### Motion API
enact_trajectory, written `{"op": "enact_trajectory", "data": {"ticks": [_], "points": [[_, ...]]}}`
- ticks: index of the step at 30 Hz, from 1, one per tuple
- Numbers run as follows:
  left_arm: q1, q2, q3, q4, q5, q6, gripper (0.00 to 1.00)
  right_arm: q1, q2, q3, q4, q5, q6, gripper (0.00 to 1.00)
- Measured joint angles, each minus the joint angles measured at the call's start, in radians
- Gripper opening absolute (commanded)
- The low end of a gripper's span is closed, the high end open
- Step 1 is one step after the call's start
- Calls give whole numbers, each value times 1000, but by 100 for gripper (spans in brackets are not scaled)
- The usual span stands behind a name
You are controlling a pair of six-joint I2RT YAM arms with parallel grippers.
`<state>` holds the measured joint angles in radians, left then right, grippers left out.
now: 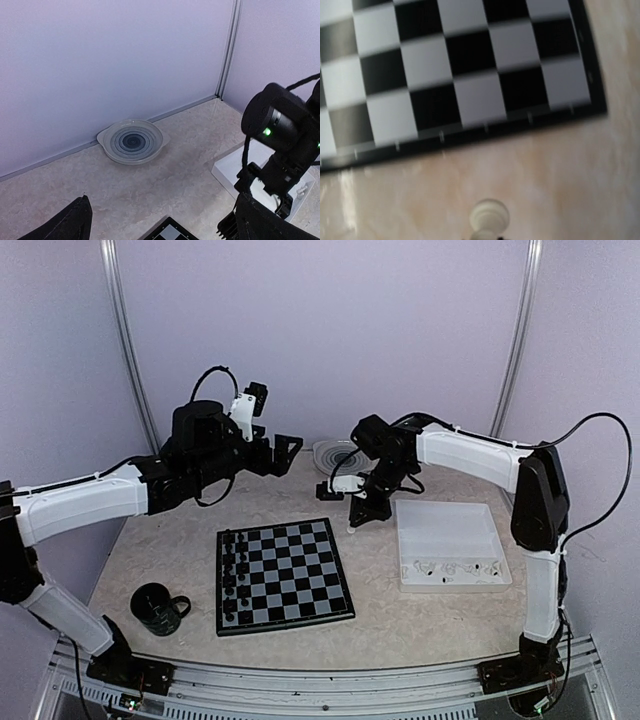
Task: Set up the chess pieces on the board
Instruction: Place the queen at d1.
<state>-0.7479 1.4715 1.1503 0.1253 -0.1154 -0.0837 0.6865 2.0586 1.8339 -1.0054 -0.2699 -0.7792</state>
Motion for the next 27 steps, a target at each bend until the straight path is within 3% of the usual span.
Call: {"op": "enact_trajectory", "data": {"ticks": [13, 27], "points": [[13, -78, -28, 61, -76, 3, 99, 132, 132, 111, -28, -11, 10, 0], [23, -82, -30, 63, -75, 2, 99, 158, 170, 114, -49, -33, 16, 0]]}}
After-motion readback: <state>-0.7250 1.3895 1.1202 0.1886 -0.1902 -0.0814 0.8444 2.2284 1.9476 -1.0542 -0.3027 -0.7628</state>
